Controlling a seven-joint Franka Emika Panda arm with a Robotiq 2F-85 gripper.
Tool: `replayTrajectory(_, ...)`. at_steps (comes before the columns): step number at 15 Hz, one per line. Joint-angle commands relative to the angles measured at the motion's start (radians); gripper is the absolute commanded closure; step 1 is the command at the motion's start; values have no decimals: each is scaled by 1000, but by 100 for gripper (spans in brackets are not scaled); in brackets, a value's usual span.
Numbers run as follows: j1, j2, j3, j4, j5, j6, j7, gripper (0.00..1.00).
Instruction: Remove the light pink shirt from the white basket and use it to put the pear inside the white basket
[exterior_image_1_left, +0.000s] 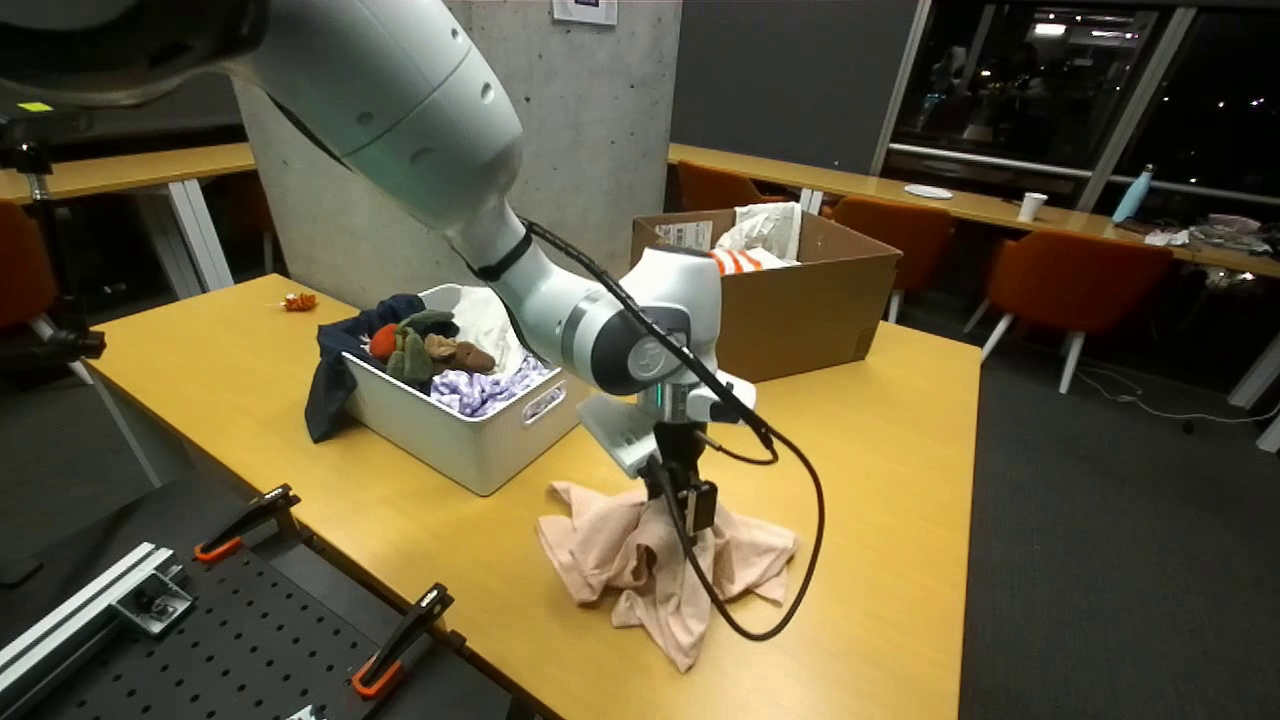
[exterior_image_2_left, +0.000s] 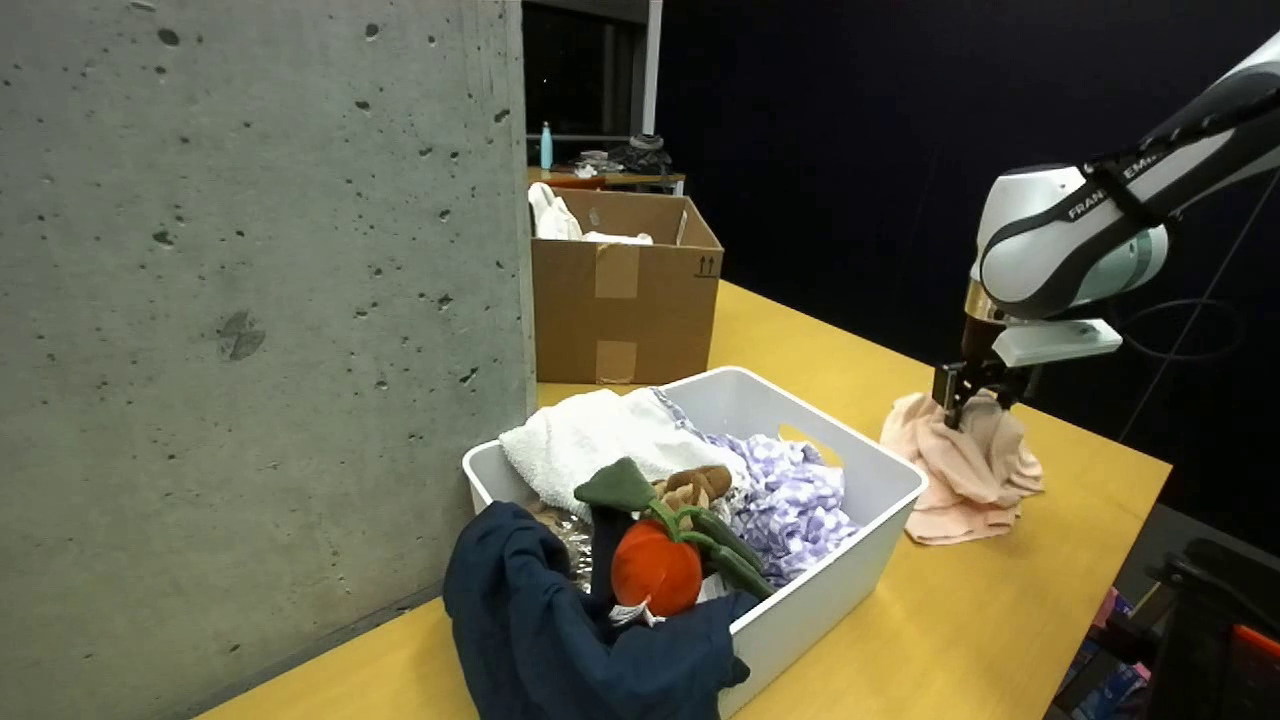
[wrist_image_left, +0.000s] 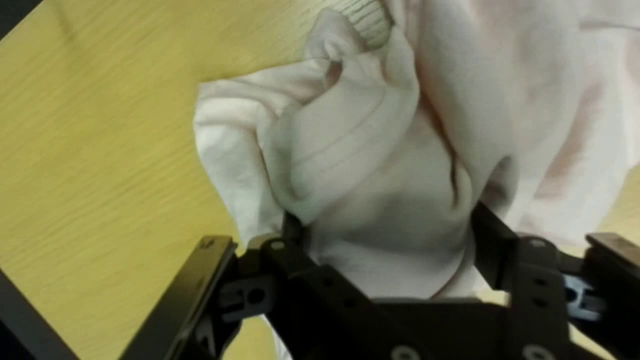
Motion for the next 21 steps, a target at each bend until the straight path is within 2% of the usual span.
replayTrajectory(1, 55, -124, -38, 1, -48, -93, 18, 47)
replayTrajectory(4, 100, -193, -43, 40, -107, -155, 37, 47)
replayTrajectory(6, 140, -215, -22, 87, -148, -198, 54, 47)
replayTrajectory(10, 224, -183, 46, 227, -189, -284, 69, 47)
replayTrajectory(13, 275, -140, 115, 312, -169, -309, 44, 47)
replayTrajectory(17, 308, -181, 203, 287, -134, -264, -27, 47)
replayTrajectory(21, 284, -275, 307, 185, -49, -218, -191, 47)
